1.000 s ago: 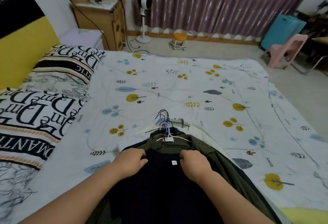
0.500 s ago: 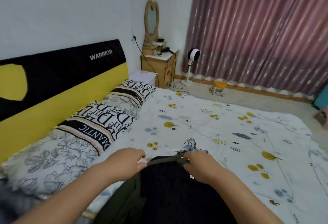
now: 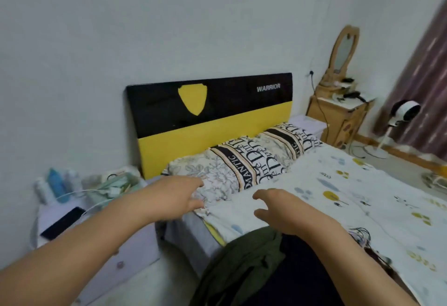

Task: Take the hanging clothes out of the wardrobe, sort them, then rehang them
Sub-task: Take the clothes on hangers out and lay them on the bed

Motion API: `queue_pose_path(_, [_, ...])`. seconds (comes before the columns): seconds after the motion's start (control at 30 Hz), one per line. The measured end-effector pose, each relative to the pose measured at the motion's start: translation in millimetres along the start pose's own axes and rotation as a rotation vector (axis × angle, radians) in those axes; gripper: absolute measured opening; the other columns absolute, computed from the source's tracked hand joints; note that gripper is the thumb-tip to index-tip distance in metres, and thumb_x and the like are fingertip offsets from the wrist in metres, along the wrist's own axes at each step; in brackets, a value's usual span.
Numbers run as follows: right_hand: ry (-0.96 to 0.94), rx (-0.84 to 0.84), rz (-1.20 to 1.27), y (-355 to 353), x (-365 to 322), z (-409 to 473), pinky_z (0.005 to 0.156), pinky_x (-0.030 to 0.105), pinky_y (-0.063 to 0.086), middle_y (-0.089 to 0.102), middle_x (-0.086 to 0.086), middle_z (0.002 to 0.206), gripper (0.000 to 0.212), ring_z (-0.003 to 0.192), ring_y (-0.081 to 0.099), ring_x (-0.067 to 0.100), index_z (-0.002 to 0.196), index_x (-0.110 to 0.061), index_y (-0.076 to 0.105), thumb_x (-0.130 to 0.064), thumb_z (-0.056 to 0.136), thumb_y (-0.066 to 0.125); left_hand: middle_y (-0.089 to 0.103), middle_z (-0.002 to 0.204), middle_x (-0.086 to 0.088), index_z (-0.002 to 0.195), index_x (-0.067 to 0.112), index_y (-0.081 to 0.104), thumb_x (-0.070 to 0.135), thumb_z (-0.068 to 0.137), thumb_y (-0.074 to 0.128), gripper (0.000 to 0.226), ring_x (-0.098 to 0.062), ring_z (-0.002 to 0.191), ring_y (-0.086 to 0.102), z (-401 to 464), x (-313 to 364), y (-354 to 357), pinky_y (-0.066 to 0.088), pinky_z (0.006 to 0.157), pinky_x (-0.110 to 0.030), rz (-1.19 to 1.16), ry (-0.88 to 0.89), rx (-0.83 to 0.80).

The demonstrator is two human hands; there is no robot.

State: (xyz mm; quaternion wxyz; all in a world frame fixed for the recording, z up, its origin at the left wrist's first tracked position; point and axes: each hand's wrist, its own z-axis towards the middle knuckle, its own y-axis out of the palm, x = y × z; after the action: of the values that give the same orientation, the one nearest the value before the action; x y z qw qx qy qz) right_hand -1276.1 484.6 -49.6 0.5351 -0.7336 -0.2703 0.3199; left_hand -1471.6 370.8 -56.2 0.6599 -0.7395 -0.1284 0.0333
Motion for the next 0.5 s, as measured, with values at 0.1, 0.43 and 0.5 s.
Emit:
queue_pose_path(0.1, [-0.119,-0.008,-0.054,1.2,-52.8,15.9,0.103,0.034,0.038,0.043,0.008,0.143,0.048,0.129,0.042,0.024,0.143,-0.016,0.034,-0.028,0.098,0.044,0.051,0.133,-0.003,0.133,0.023,0.041,0.044,0.094,0.045,0.045,-0.021,0.118,0.05,-45.2,-39.5,-5.2,0.042,0.096,-0.033,-0.01,-0.12,0.034])
queue_pose_path(0.43, [-0.489,0.008,-0.122,20.8,-279.8,52.4,0.096,0.034,0.039,0.048,0.009,0.138,0.044,0.123,0.046,0.026,0.137,-0.017,0.041,-0.028,0.094,0.047,0.05,0.135,0.001,0.137,0.029,0.036,0.048,0.09,0.048,0.052,-0.018,0.118,0.05,-228.6,-188.8,-9.3,0.041,0.097,-0.031,-0.074,-0.536,0.029])
queue_pose_path(0.5, [-0.566,0.011,-0.136,29.2,-330.3,51.3,0.097,0.032,0.038,0.046,0.007,0.14,0.045,0.125,0.045,0.026,0.138,-0.018,0.039,-0.029,0.096,0.046,0.047,0.137,0.001,0.14,0.027,0.033,0.048,0.091,0.047,0.054,-0.017,0.12,0.048,-271.5,-215.8,-10.2,0.039,0.1,-0.029,-0.086,-0.608,0.022])
